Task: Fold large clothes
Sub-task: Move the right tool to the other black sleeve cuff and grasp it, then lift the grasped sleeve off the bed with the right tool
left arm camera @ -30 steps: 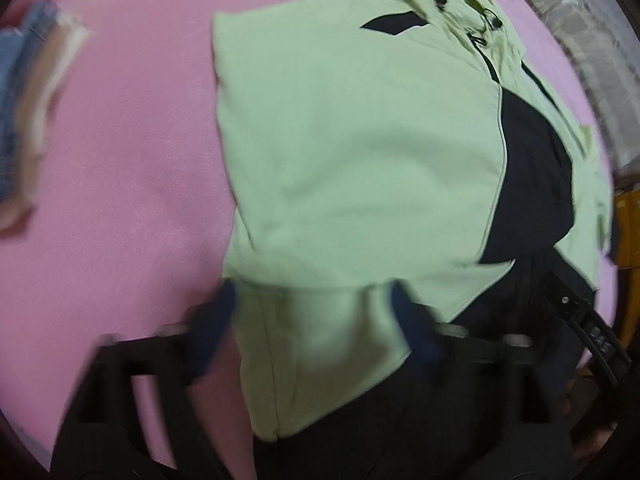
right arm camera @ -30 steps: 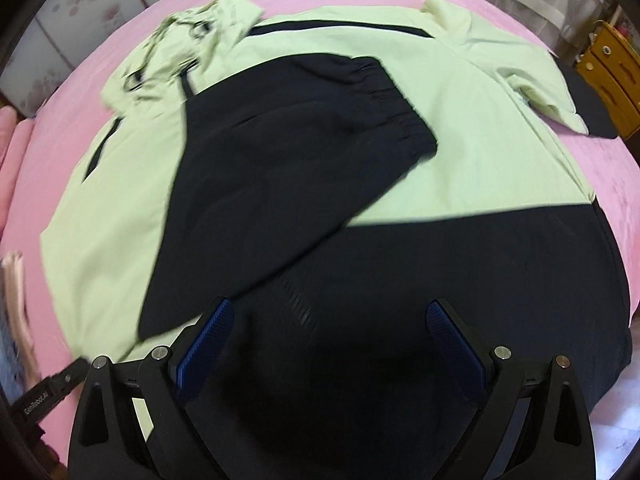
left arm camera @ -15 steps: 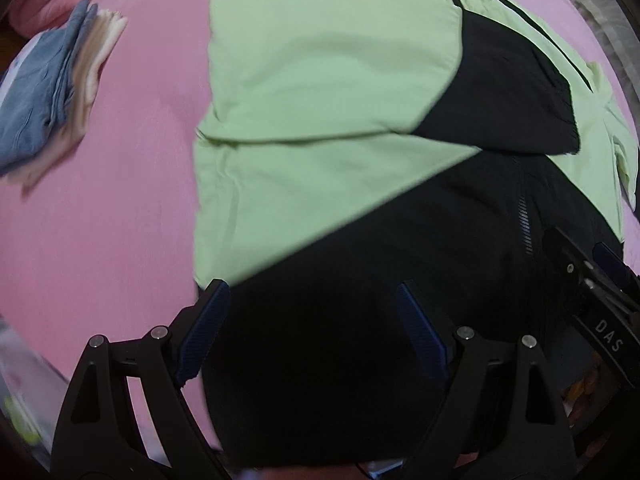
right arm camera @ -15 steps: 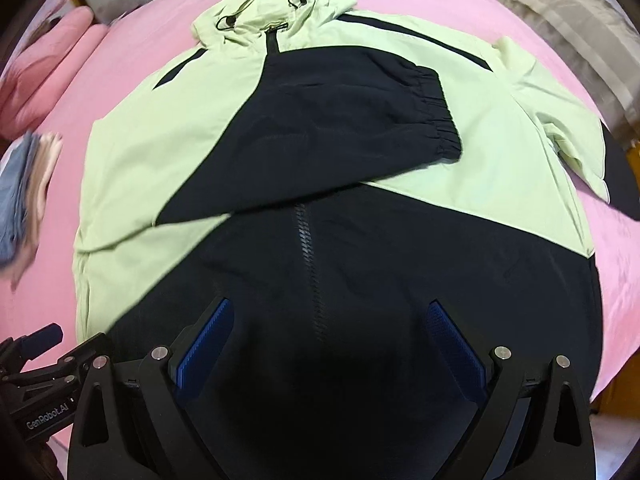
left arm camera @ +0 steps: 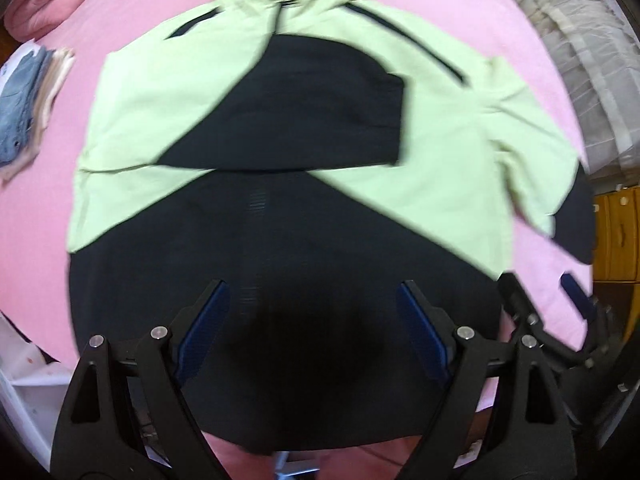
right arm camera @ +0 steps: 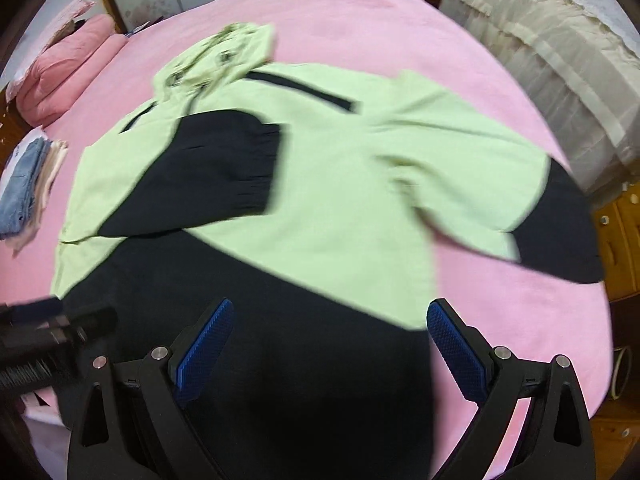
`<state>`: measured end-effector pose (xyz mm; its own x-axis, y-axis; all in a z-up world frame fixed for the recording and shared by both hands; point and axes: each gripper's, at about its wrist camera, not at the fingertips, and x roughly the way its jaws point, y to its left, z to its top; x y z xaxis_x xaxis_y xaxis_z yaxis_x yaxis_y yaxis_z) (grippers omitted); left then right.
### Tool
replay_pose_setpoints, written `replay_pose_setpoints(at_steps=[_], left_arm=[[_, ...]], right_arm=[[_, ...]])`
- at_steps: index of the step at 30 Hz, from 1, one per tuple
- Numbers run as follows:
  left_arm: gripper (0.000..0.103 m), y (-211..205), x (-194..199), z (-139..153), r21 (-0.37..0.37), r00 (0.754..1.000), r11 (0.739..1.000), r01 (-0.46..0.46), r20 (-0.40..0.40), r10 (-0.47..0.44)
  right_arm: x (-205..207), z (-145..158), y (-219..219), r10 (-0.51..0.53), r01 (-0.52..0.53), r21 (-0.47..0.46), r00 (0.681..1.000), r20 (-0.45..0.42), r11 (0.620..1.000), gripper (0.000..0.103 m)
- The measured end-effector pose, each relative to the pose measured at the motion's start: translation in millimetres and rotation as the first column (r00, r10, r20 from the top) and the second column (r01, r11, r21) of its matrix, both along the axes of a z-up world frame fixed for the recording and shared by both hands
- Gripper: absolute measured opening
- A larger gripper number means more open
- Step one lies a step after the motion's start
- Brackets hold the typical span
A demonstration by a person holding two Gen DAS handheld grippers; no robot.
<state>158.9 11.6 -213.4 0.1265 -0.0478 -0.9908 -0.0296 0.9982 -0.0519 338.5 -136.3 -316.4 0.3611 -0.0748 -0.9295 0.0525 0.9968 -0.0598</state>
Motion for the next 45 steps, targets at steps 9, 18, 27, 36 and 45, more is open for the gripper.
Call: replay_pose_setpoints(at_steps=[9, 18, 27, 36, 45], left_arm=[[0.083, -135, 17, 0, 0.072, 0.976, 0.973, 0.218, -0.039, -0.216], [0.083, -207, 27, -26, 0.104, 0.946, 0.942, 0.318, -0.106, -0.307], [0.083, -269, 32, -41, 0.114, 0.918, 0.917, 0.383, -0.154, -0.365], [0.083, -291, 38, -52, 0.148, 0.905, 0.899, 0.412, -0.177, -0.386], [0.083, -280, 41, -59, 0.126, 0.906, 0.907, 0.403, -0.196, -0.375]], right_arm=[[-36, -14, -187, -0.300, 0.304, 0.066, 0.952, -0.059, 0.950, 0.099], [-81, -51, -333, -0.585, 0.609, 0.170, 0.793, -0.171, 0.775, 0.099], [-72, -52, -417, -0.600, 0.620, 0.145, 0.784, -0.157, 0.772, 0.099], [-7, -66, -475, -0.589, 0.588, 0.294, 0.802, -0.097, 0.753, 0.099], [16, -79, -520, -0.715, 0.631, 0.467, 0.699, 0.004, 0.619, 0.046]])
